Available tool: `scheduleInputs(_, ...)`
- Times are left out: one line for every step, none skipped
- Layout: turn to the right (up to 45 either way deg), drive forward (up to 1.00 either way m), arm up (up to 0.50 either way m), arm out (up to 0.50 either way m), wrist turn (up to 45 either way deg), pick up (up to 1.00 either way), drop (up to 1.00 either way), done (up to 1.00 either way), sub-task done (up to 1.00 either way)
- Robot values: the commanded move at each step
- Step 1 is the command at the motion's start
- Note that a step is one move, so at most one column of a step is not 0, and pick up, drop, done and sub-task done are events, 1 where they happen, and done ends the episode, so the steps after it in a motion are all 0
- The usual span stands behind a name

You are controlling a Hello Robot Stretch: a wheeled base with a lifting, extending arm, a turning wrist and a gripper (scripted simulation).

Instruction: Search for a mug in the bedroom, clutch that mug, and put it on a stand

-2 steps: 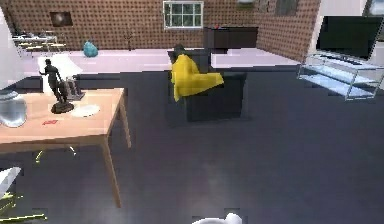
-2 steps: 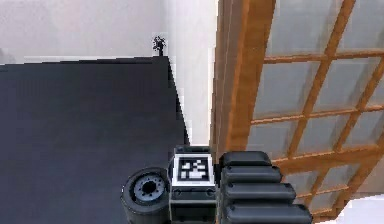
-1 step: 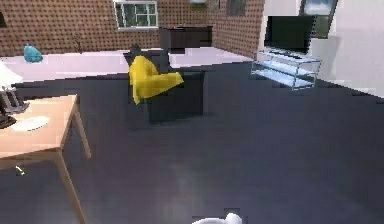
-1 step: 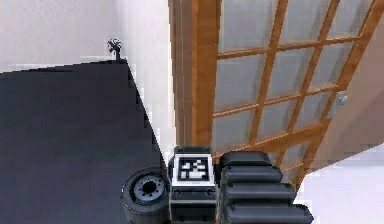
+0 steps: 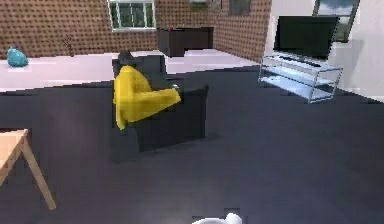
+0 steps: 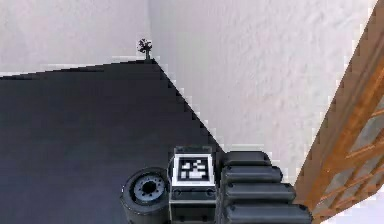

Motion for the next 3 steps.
scheduleInputs(45.0,0.0,0.0,0.0,0.0,0.0,0.0,0.0,0.0)
scheduleInputs(45.0,0.0,0.0,0.0,0.0,0.0,0.0,0.0,0.0)
scheduleInputs(18.0,0.0,0.0,0.0,0.0,0.0,0.0,0.0,0.0)
